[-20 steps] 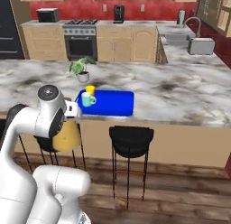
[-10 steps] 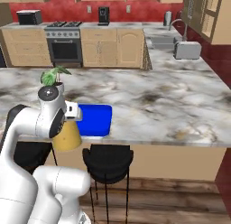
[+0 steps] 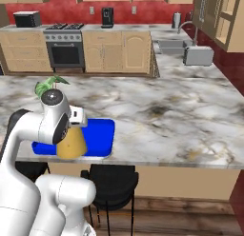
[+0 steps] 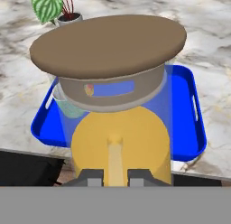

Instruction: There is a tray on the dining counter. Grab the cup, mug, and pitcher and place them on the tray. The pitcher may be placed next to the tray if it cannot fit the tray.

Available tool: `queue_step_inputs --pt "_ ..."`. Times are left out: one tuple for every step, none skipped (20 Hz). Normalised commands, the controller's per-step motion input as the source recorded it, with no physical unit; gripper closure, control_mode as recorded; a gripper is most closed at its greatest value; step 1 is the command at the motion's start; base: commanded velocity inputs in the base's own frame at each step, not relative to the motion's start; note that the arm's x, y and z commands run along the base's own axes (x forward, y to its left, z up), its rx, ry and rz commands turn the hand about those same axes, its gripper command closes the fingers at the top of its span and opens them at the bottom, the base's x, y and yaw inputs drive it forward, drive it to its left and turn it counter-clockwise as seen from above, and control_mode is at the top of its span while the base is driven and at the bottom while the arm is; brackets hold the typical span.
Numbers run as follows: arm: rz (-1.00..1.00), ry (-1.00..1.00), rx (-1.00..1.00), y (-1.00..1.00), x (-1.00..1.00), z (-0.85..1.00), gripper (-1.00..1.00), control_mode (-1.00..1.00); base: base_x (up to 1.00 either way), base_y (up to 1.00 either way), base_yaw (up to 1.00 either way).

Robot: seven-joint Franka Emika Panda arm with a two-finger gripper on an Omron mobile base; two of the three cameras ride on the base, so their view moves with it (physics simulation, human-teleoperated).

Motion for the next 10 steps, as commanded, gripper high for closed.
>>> queue_step_inputs --pt "0.0 0.0 0.0 0.0 0.0 0.0 1.0 1.0 0.62 -0.15 0.0" --pt "0.0 0.0 0.0 0.0 0.0 0.0 1.0 1.0 0.65 -0.13 0.0" --pt "0.0 0.0 0.0 0.0 0.0 0.0 1.0 1.0 0.71 -0.12 0.0" --pt "0.0 0.0 0.0 0.0 0.0 0.0 1.0 1.0 0.77 -0.1 0.0" --pt "0.0 0.0 0.01 -0.07 0.83 0.0 1.0 -1.0 0.0 0.0 0.0" --pt "0.0 0.0 0.02 -0.06 0.92 0.0 1.0 -1.0 0.0 0.0 0.0" --pt "0.0 0.0 0.04 -0.07 0.93 0.0 1.0 -1.0 0.0 0.0 0.0" --pt "0.0 0.0 0.05 -0.08 0.96 0.0 1.0 -1.0 0.0 0.0 0.0" --pt "0.0 0.0 0.07 -0.11 1.0 0.0 1.0 -1.0 0.0 0.0 0.0" --pt "0.0 0.0 0.08 -0.11 1.0 0.0 1.0 -1.0 0.0 0.0 0.0"
